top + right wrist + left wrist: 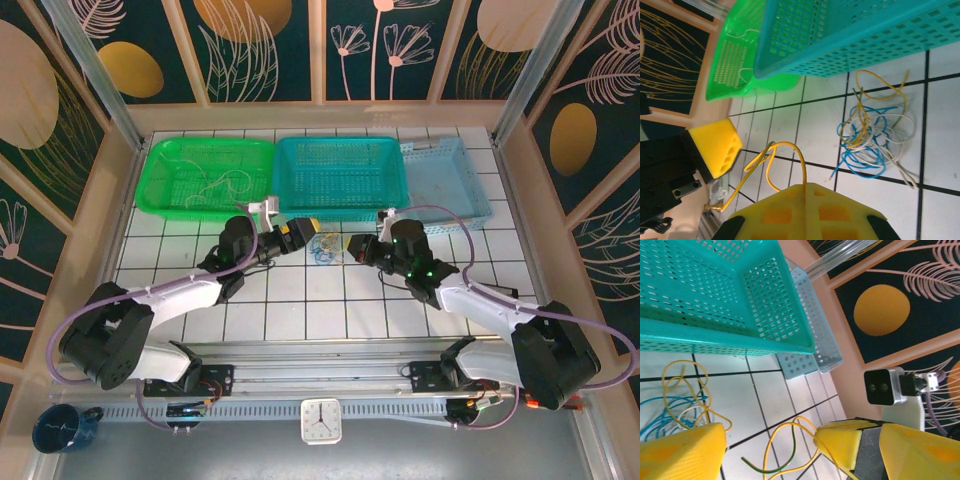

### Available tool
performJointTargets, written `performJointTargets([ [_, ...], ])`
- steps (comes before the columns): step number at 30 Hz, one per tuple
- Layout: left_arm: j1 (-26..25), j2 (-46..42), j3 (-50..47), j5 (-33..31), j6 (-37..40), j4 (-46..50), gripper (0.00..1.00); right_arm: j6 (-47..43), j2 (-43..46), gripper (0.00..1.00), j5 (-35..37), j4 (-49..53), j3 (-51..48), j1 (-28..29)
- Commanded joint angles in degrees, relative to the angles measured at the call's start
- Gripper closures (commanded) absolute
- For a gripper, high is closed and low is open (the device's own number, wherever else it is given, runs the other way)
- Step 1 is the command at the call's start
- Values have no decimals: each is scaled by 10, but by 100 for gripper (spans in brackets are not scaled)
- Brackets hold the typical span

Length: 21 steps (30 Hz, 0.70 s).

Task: Untangle the cables

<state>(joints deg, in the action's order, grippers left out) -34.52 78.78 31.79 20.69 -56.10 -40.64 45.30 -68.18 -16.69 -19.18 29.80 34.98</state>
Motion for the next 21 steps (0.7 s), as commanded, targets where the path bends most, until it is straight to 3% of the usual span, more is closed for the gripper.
performJointTargets([
  [1, -4, 2, -16, 22, -43, -67, 21, 14, 15, 100, -17, -43, -2, 4],
  [7, -4, -6, -30, 24, -71, -90, 26, 15, 11, 100, -8, -39, 7, 3],
  [13, -6, -28, -51, 9, -39, -49, 31, 42, 7, 100, -2, -48, 7, -12],
  [21, -21, -19, -71, 10, -37, -84, 36, 84, -2, 100, -33, -101, 0, -18],
])
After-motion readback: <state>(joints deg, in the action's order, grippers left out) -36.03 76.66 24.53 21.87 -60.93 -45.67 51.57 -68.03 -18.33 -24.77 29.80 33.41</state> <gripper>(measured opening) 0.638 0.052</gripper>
